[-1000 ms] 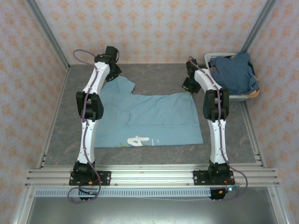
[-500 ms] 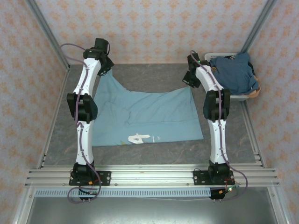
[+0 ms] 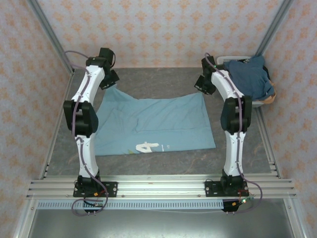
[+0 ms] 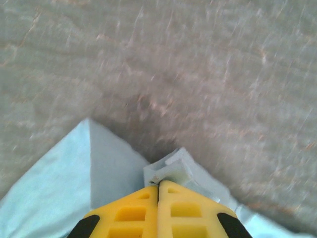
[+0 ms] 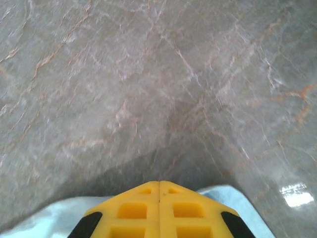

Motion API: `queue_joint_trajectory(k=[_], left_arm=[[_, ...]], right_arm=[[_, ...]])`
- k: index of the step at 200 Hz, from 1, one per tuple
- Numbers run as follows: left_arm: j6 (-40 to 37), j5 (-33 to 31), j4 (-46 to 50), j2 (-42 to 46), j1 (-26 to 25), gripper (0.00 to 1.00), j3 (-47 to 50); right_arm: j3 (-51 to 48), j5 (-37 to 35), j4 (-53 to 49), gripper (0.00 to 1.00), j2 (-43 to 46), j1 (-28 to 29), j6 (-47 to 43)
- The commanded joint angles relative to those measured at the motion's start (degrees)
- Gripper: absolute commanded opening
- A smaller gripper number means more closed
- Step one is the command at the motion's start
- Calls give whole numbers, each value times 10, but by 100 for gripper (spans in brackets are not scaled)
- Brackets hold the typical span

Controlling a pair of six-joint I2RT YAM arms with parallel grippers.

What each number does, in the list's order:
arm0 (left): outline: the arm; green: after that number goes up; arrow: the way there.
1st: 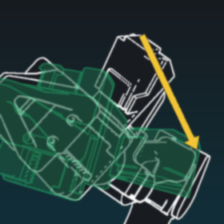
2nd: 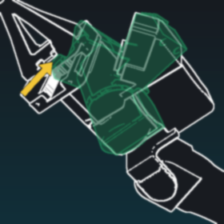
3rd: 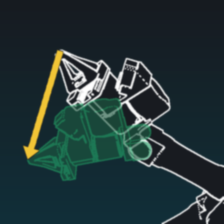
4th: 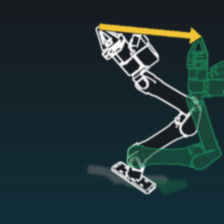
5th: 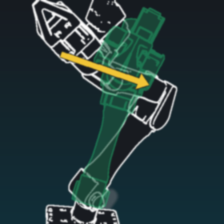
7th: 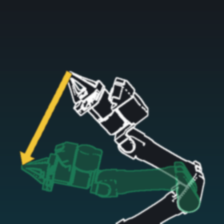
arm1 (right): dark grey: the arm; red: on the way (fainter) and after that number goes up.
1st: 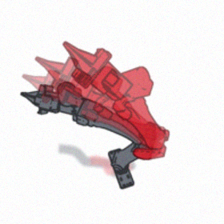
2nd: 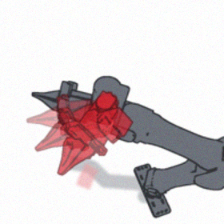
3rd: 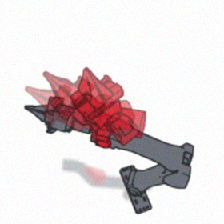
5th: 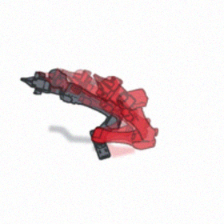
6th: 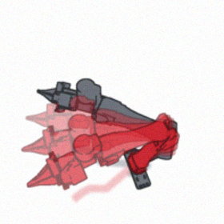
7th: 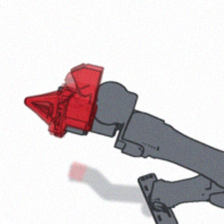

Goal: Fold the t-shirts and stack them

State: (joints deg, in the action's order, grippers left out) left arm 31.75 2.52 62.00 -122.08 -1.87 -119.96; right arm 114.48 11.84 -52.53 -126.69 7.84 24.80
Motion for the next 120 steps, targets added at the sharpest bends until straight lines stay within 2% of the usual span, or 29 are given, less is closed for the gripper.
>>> queue_joint_trajectory(k=[1, 23, 54, 120], left_arm=[[-36, -28, -2, 107, -7, 0, 89], [-47, -47, -9, 193, -6, 0, 184], [-38, -40, -10, 284, -6, 0, 316], [53, -79, -24, 443, -7, 0, 549]], right_arm=[[-67, 9, 24, 0, 72, 3, -8], [-152, -3, 40, 0, 129, 6, -6], [-266, -33, 62, 0, 209, 7, 5], [-423, -97, 75, 0, 297, 8, 10]])
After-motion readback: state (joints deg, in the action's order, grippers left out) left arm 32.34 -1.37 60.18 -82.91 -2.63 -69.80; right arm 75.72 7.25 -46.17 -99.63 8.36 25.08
